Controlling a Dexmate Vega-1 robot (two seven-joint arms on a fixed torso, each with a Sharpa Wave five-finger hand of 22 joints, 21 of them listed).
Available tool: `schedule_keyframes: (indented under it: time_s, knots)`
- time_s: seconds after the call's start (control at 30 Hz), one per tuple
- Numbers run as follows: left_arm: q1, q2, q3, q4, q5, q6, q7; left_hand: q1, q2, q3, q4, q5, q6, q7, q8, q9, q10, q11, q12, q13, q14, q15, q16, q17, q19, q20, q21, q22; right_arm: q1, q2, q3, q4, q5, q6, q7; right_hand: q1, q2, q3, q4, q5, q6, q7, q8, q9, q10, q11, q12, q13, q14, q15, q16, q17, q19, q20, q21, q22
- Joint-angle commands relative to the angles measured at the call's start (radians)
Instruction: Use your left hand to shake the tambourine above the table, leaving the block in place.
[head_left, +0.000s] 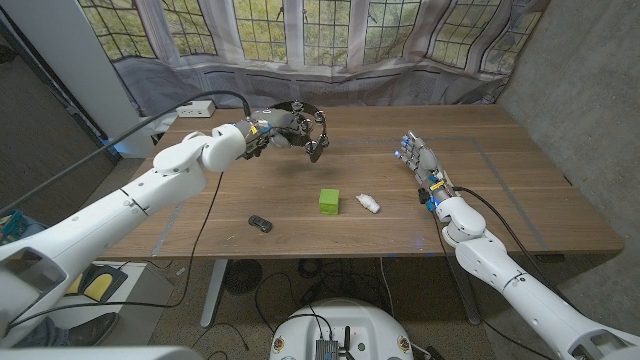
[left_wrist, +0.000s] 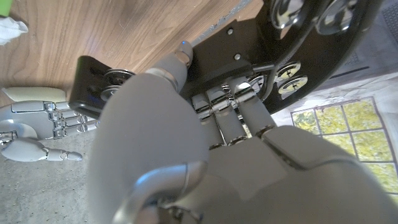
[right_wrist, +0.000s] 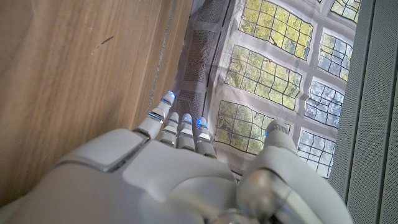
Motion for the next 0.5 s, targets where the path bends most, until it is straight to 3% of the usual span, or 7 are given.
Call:
schedule_keyframes:
  time_s: [0.03, 0.5]
  knots:
    - [-0.017, -0.022, 0.04, 0.071, 0.067, -0.083, 0.055, -0.026, 0.045, 0.045, 0.034, 0.003, 0.011, 0.003, 0.005, 0.005, 0.005, 0.002, -0.004, 0.005, 0.064, -0.066, 0.009, 0.004, -0.005, -0.006, 0.007, 0.004, 0.012, 0.007, -0.003, 0.017, 0.001, 0.004, 0.005, 0.011, -0.001, -0.001, -0.001, -0.001, 0.005, 0.0, -0.002, 0.004, 0.012, -0.001, 0.0, 0.006, 0.005, 0.002, 0.001, 0.004, 0.01, 0.002, 0.001, 0.004]
    - [-0.052, -0.06, 0.082, 0.159, 0.093, -0.186, 0.067, -0.02, 0.044, 0.042, 0.032, 0.002, 0.015, 0.002, 0.005, 0.005, 0.003, 0.002, -0.009, 0.004, 0.056, -0.066, 0.01, 0.007, -0.011, -0.004, 0.009, 0.004, 0.005, 0.007, -0.007, 0.001, -0.01, -0.004, -0.016, 0.012, -0.001, -0.001, -0.002, -0.001, 0.005, 0.0, -0.002, 0.004, 0.011, 0.0, 0.0, 0.006, 0.005, 0.001, 0.001, 0.004, 0.01, 0.002, 0.001, 0.004]
